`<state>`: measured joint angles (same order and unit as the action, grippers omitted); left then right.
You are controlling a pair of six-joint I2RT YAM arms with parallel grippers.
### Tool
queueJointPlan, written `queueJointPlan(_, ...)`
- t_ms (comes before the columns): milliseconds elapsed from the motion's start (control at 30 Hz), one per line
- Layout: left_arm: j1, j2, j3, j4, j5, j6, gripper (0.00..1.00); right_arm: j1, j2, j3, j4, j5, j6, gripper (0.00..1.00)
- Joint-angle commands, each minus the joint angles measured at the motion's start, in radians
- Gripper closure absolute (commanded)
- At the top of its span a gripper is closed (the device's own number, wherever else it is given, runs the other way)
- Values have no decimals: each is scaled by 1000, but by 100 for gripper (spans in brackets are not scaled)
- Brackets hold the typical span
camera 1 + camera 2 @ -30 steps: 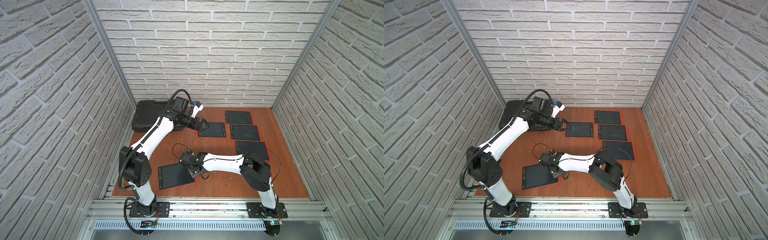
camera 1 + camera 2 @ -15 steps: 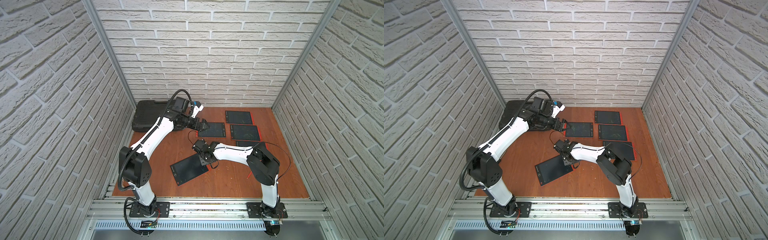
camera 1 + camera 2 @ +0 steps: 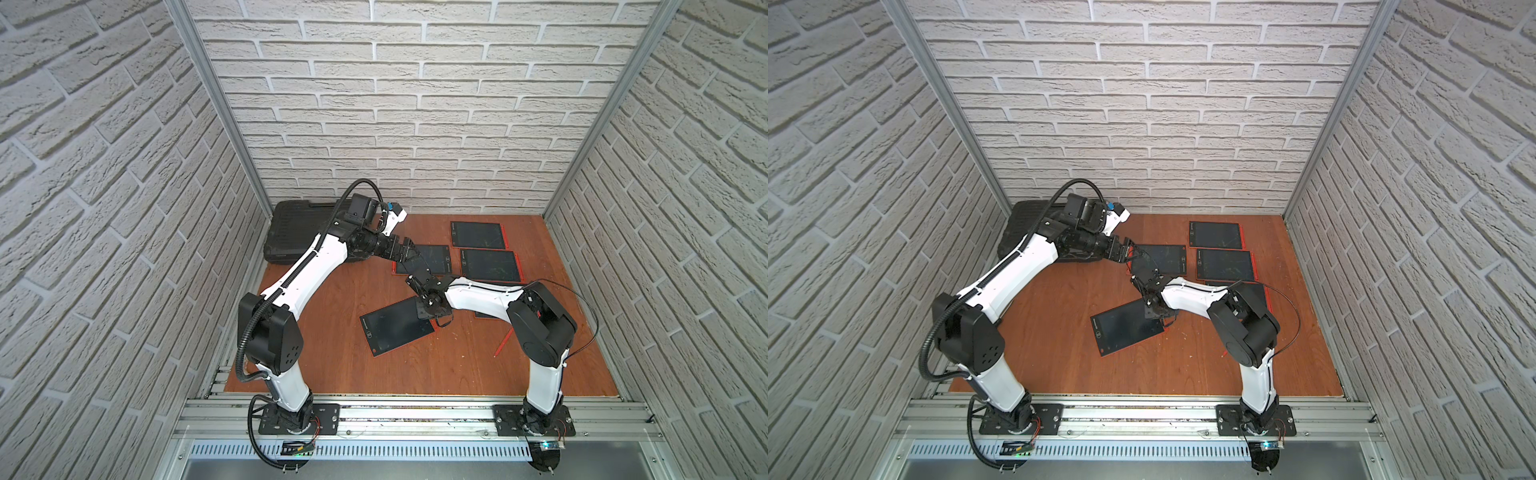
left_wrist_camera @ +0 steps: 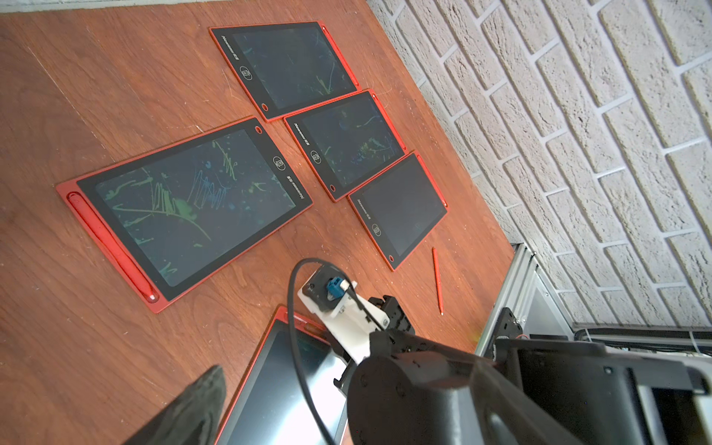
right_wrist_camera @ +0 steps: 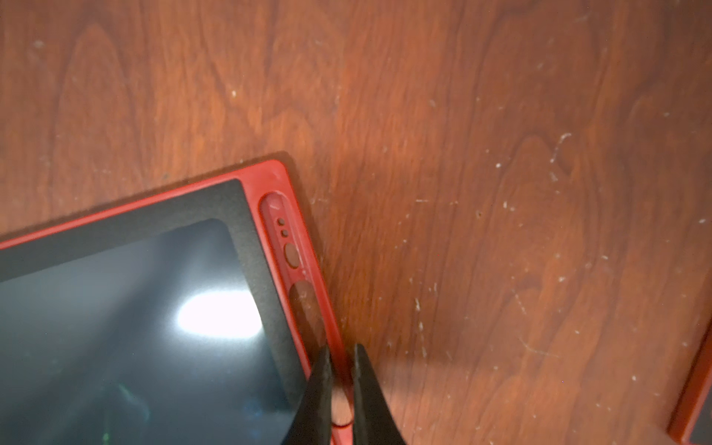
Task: Place the stylus back onto the writing tablet
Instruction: Move the writing tablet to the center of the board.
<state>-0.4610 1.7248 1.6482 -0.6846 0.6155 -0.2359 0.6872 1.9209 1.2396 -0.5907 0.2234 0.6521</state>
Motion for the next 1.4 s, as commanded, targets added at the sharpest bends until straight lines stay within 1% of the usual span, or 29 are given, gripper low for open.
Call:
queueJointPlan(0, -8, -28, -10, 11, -4, 14, 2, -22, 16, -52, -31, -24, 30, 90)
queueJointPlan(133, -10, -27, -11, 11, -2, 14, 2, -35, 10, -77, -16, -47, 31, 93)
queueJointPlan(267, -10, -24, -10, 11, -2, 13, 2, -40, 4, -94, -6, -55, 23, 93)
queueJointPlan(400, -11, -22, -10, 11, -2, 13, 2, -41, 1, -92, -6, -44, -11, 91)
queueJointPlan(633, -12, -25, -11, 13, -5, 13, 2, -66, 0, -67, -46, 9, -135, 92)
queueJointPlan(900, -13, -31, -14, 14, -10, 15, 2, -131, -32, -104, -16, -33, -295, 92)
queueJointPlan(967, -13, -31, -15, 14, -11, 16, 2, -149, -36, -104, -20, -40, -312, 92)
queueJointPlan(1067, -13, -31, -14, 13, -13, 16, 2, -172, -47, -109, -19, -42, -320, 90)
queueJointPlan(1167, -13, -31, -14, 11, -16, 18, 2, -180, -71, -112, -13, -60, -330, 86)
queueJointPlan(1233, -13, -31, -13, 11, -15, 18, 2, -180, -97, -112, -12, -72, -332, 83)
queueJointPlan(1367, -13, -32, -15, 11, -13, 18, 2, -180, -165, -125, -20, -92, -315, 80)
